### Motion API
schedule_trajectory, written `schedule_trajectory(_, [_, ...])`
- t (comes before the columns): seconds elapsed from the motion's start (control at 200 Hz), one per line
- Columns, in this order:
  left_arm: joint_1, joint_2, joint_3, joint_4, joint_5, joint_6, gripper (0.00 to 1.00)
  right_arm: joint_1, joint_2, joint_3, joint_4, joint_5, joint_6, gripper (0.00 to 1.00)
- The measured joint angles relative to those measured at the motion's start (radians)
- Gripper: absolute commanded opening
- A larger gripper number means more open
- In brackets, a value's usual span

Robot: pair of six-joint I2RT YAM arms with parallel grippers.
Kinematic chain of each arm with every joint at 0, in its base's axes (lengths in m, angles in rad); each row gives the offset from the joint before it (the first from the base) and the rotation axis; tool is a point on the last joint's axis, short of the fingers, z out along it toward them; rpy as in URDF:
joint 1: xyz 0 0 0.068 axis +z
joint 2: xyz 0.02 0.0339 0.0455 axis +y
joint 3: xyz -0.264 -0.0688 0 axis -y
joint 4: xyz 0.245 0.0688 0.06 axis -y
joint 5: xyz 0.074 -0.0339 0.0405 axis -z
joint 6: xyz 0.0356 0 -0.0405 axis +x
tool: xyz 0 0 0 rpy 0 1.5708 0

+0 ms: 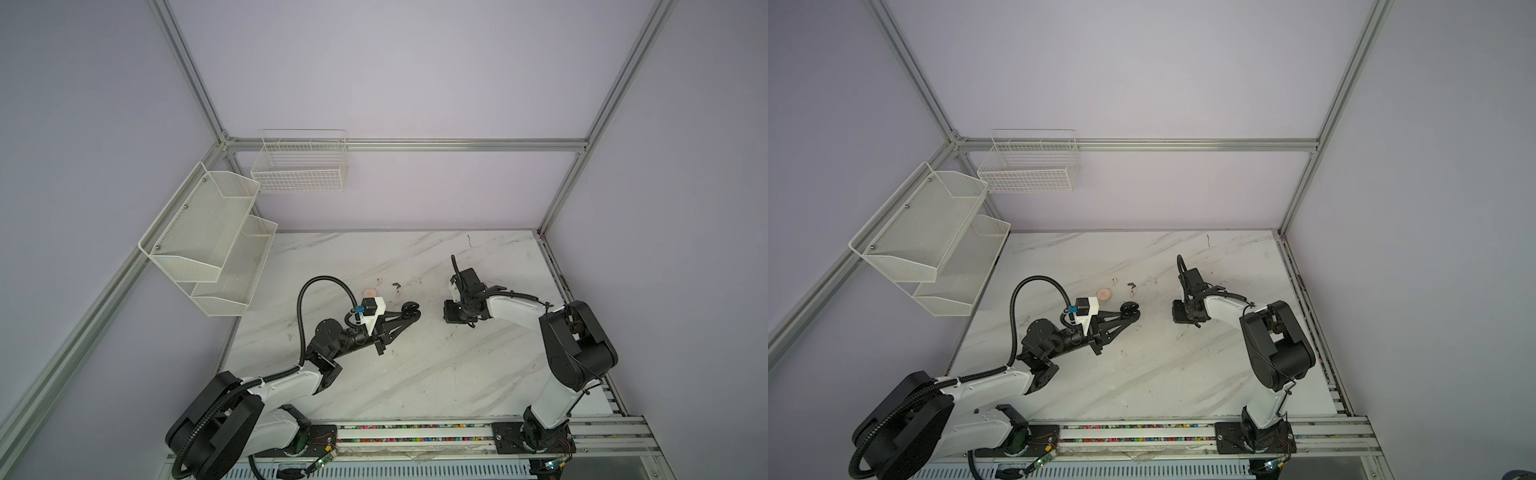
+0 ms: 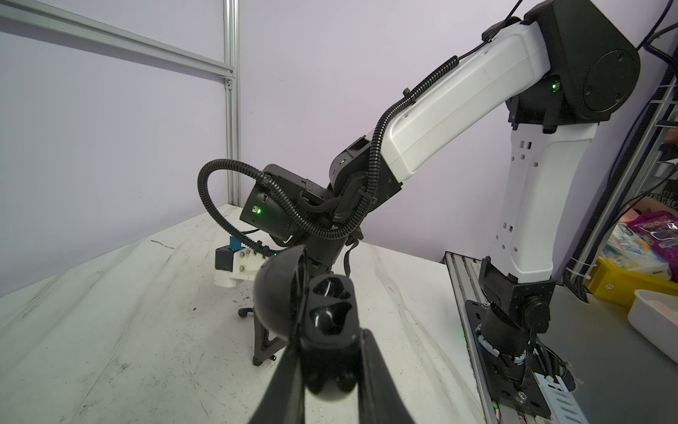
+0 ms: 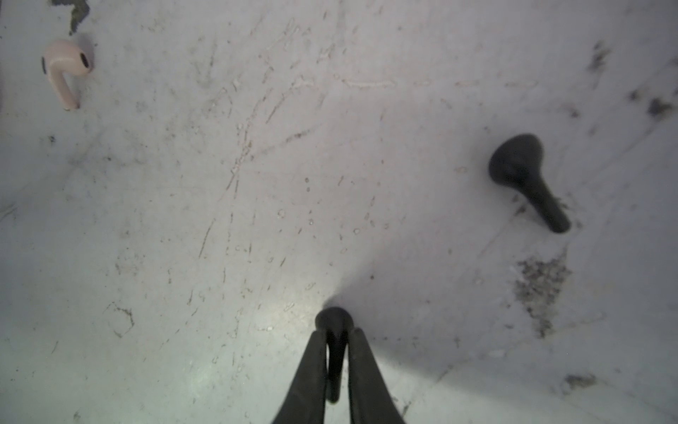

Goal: Insert wireless bluetooth earbuds into charging case
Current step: Pick up the wireless bluetooth earbud from the center of the table.

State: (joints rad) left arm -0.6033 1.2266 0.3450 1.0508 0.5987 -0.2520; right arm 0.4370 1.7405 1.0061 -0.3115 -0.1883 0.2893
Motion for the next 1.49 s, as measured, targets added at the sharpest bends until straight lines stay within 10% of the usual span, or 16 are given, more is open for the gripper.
schedule_trajectory(0.765, [0.0,0.016,0.0,0.005,0.0,-0.001,0.0,0.0,-0.026,-0.011,-0.008,0.018,0.011,0.06])
schedule_trajectory(1.495, [-0.005,0.108,0.023,0.085,-0.11,-0.18,0.0,0.0,-0.712,-0.181,0.168,0.116,0.112,0.0])
